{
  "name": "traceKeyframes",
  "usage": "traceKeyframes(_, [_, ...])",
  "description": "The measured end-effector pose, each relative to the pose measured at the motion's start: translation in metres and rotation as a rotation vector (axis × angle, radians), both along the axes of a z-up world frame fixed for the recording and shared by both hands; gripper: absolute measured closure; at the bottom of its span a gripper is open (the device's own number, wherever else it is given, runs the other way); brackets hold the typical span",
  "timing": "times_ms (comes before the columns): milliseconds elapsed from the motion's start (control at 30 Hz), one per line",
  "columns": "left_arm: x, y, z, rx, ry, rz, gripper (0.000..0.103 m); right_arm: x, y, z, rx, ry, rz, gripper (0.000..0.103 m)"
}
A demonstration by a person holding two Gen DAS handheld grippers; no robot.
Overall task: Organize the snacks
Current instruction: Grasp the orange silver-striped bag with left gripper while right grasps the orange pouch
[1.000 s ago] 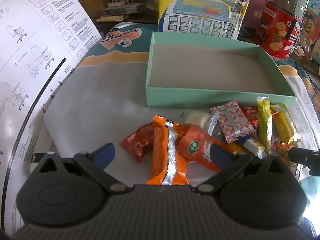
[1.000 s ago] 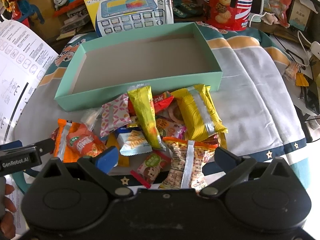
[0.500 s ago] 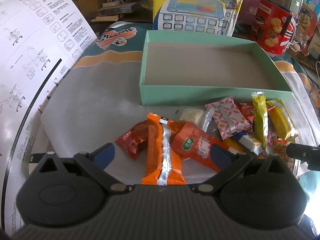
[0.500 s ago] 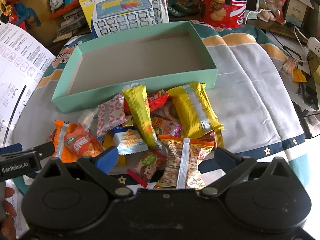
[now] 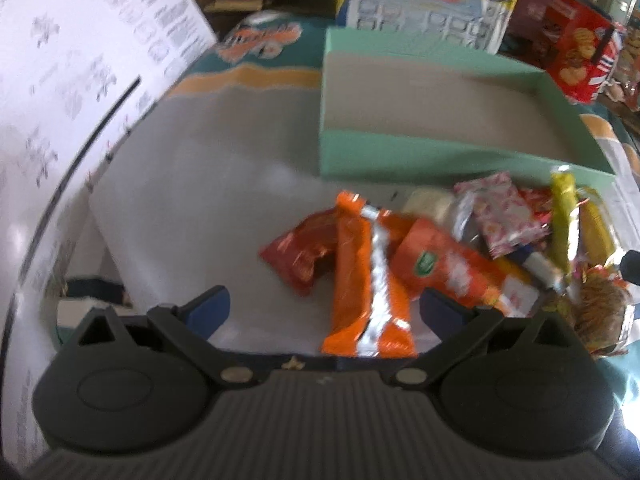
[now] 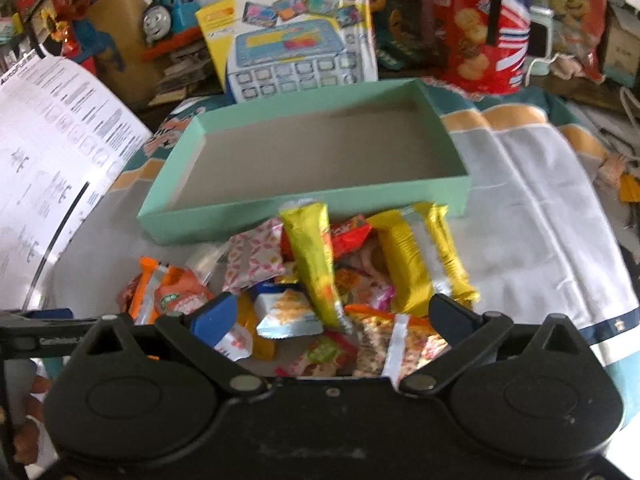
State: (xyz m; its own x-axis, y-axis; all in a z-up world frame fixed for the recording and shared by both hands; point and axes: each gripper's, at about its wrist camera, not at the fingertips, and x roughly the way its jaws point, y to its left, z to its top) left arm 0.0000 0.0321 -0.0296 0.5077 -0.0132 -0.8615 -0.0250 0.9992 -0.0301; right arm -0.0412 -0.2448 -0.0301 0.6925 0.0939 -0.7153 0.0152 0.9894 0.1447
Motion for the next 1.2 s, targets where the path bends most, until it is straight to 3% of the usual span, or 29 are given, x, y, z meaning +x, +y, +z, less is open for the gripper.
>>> traceKeyframes(100, [0.004,0.004,-0.012,-0.023,0.026,0.008,0.0,0.01,0.001,-0.007,0.096,0.089,0.032,0.0])
traceKeyframes(233, [0.014,-0.006,-0.021,-0.015,0.011,-0.032,0.001,0.011,0.009,-0.01,0.091,0.105,0.057,0.0])
traceKeyframes(267, [0.016,-0.01,-0.022,-0.012,0.009,-0.042,0.007,0.011,0.01,-0.008,0.094,0.096,0.067,0.0])
traceKeyframes(300, [0.017,-0.013,-0.024,-0.01,0.008,-0.057,0.025,0.011,0.012,-0.007,0.097,0.086,0.079,0.0])
traceKeyframes(367, [0.018,-0.017,-0.026,-0.039,0.013,-0.077,0.052,0.013,0.015,-0.004,0.094,0.073,0.101,0.011])
traceKeyframes(400, [0.017,-0.014,-0.025,-0.071,0.005,-0.08,0.058,0.015,0.018,-0.003,0.094,0.071,0.116,0.013])
traceKeyframes(500, [0.015,-0.006,-0.023,-0.092,-0.005,-0.084,0.063,0.023,0.029,-0.004,0.103,0.082,0.17,0.029])
traceKeyframes(533, [0.013,-0.001,-0.022,-0.105,-0.003,-0.079,0.063,0.028,0.035,-0.005,0.104,0.091,0.199,0.033])
traceKeyframes(733, [0.007,0.034,-0.023,-0.149,0.006,-0.036,0.061,0.052,0.079,-0.019,0.082,0.138,0.386,0.033])
traceKeyframes(900, [0.004,0.056,-0.026,-0.162,0.013,0.002,0.045,0.069,0.113,-0.037,-0.026,0.19,0.508,0.033])
traceKeyframes(1000, [0.004,0.057,-0.027,-0.137,0.009,-0.001,0.04,0.073,0.127,-0.049,-0.083,0.217,0.546,0.034])
traceKeyframes(1033, [0.004,0.055,-0.026,-0.127,0.01,-0.009,0.04,0.073,0.13,-0.052,-0.109,0.216,0.556,0.036])
traceKeyframes(1133, [0.005,0.045,-0.025,-0.085,0.008,-0.042,0.033,0.069,0.14,-0.059,-0.208,0.188,0.575,0.06])
traceKeyframes(1200, [0.006,0.036,-0.023,-0.044,-0.002,-0.068,0.029,0.065,0.142,-0.062,-0.236,0.171,0.571,0.063])
